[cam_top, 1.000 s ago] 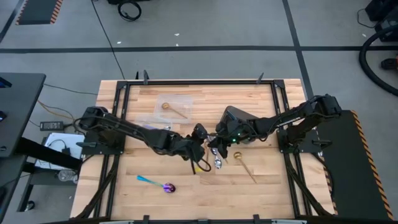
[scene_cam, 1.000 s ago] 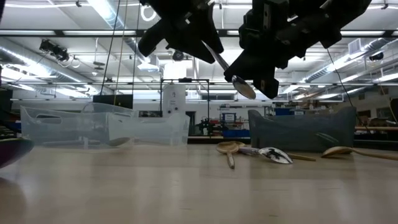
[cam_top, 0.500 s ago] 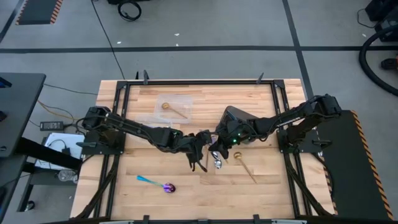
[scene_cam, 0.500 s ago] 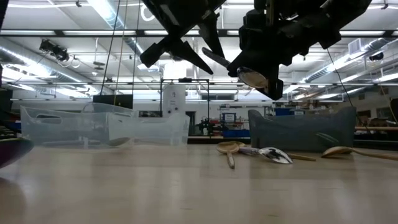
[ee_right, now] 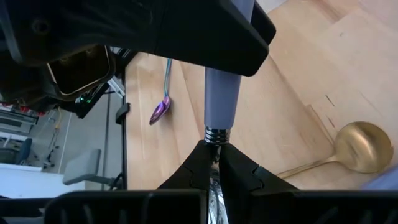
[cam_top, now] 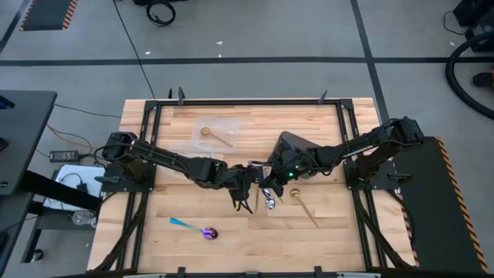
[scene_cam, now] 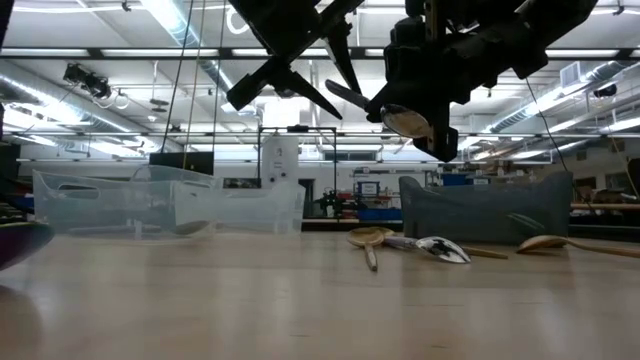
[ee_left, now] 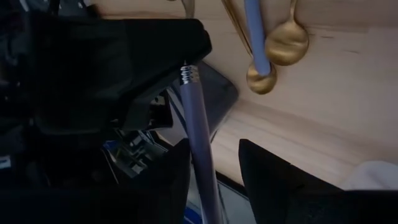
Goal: Sort silverware by color (type)
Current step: Put the blue spoon into the bottom transparent bin
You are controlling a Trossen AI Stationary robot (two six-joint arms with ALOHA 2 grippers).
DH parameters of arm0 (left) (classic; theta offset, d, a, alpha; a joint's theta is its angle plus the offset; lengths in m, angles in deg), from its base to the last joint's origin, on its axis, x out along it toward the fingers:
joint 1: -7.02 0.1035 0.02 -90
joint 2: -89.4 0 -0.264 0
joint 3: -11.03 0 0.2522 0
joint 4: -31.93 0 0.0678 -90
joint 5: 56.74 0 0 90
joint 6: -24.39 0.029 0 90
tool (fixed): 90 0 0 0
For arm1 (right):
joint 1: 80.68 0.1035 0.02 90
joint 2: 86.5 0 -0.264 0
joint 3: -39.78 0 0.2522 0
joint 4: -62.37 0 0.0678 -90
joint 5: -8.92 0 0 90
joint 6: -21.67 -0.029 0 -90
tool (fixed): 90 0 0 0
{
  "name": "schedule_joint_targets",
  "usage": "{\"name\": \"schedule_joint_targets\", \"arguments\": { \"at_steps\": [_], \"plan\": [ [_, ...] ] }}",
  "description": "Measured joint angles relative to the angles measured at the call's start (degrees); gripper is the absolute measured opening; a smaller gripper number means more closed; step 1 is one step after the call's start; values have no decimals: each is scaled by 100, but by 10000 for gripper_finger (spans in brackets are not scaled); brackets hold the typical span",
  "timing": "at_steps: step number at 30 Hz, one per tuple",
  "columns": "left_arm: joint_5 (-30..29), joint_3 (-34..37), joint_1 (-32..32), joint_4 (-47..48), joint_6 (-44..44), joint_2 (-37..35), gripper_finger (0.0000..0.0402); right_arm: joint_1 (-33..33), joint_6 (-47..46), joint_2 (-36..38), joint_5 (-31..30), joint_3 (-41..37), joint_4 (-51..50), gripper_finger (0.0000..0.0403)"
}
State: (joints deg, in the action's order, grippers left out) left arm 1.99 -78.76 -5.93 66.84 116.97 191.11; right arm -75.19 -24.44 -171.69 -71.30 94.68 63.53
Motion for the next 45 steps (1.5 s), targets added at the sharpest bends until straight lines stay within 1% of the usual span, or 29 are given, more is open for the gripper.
{"name": "schedule_joint_targets", "arguments": {
  "at_steps": [2, 4, 11, 13, 16, 21, 27, 31, 34, 39, 45],
  "plan": [
    [0, 0, 0, 0, 117, 0, 139, 0, -27, 0, 2, 0, 0, 25],
    [0, 0, 0, -7, 157, 0, 127, 0, -29, 0, 0, 0, 0, 25],
    [2, -9, 0, -90, 76, -15, 40, 0, 2, 0, -52, 0, 7, 26],
    [-4, -7, 4, -76, 48, -22, 39, 0, 29, 0, -138, 0, 8, 32],
    [-3, -7, 4, -20, 61, -22, 39, 0, 49, -1, -237, 0, 4, 51],
    [38, 25, -20, 304, 4, 0, 39, -4, 110, 2, -18, 2, 126, 101],
    [-6, 70, -143, 582, -1213, -9, 39, -12, 417, 4, 37, 4, 225, 155],
    [-299, 70, -341, 797, -2025, -9, 39, -65, 561, 4, 39, 4, 167, 178],
    [-451, 69, -484, 1078, -2758, -9, 39, -94, 657, 8, 42, 4, 179, 186],
    [-489, 68, -740, 1874, -4107, -9, 39, -96, 1011, 44, 9, 4, 327, 189],
    [-730, 68, -1021, 2581, -5228, -9, 39, -114, 1356, 44, -114, 4, 410, 190]
  ]
}}
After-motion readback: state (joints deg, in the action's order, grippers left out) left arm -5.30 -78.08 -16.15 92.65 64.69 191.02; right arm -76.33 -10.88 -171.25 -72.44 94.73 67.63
